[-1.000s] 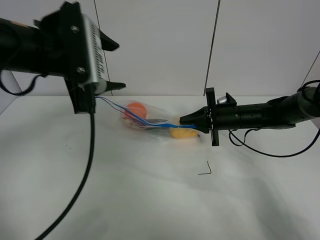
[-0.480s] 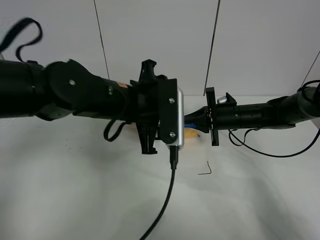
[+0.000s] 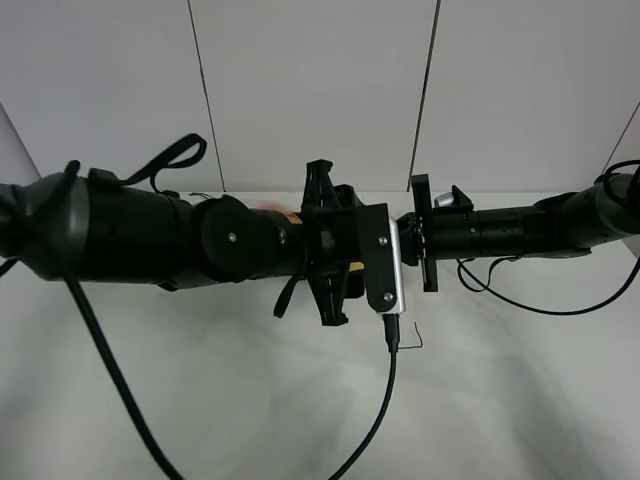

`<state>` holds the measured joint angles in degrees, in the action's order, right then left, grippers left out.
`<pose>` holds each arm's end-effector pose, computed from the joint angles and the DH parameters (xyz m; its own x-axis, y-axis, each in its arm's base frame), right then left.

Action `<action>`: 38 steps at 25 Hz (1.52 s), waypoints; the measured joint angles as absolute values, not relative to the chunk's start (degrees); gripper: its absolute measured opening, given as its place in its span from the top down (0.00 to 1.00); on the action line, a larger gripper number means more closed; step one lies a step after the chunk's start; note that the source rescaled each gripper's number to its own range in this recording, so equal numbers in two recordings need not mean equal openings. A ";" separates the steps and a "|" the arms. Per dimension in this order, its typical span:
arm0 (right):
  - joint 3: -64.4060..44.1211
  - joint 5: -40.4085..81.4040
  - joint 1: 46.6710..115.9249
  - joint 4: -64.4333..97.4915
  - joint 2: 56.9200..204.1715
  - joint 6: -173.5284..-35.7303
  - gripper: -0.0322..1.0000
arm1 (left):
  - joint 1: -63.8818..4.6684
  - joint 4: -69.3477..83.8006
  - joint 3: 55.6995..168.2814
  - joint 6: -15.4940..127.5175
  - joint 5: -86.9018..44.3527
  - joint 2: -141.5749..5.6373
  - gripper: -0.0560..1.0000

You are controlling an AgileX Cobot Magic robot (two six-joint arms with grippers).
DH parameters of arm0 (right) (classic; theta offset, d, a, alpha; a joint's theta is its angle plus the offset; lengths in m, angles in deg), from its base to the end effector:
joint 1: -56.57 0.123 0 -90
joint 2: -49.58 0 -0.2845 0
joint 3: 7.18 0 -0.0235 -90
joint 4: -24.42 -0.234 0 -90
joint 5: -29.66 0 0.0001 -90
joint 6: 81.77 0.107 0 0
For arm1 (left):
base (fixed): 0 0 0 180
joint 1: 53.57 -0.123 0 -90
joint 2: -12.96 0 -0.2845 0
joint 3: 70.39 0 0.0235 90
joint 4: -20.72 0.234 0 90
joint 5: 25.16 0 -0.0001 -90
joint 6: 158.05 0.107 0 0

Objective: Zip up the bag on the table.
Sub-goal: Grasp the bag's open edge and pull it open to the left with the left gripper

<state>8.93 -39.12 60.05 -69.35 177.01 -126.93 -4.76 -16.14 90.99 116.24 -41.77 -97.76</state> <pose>0.3524 0.1212 0.1475 -0.9627 0.2433 0.1182 0.1736 0.2207 0.9598 0.2715 -0.2824 0.2128 0.3961 0.8242 -0.4047 0.5791 0.1178 0.8067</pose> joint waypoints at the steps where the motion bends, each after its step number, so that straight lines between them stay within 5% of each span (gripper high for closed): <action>1: 8.93 -39.12 60.05 -69.35 177.01 -126.93 0.97 | -4.76 -16.14 90.99 116.24 -43.07 -98.61 0.15; 14: 8.93 -39.12 60.05 -69.39 177.01 -126.71 0.97 | -4.76 -16.38 86.27 111.86 -49.75 -101.08 0.38; 38: 8.93 -39.12 60.05 -69.59 177.01 -126.52 0.97 | -4.57 -4.90 86.16 101.33 -55.26 -101.13 0.49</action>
<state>8.93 -39.12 60.05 -69.59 177.01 -126.52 -4.57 -4.90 86.16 101.33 -55.26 -101.13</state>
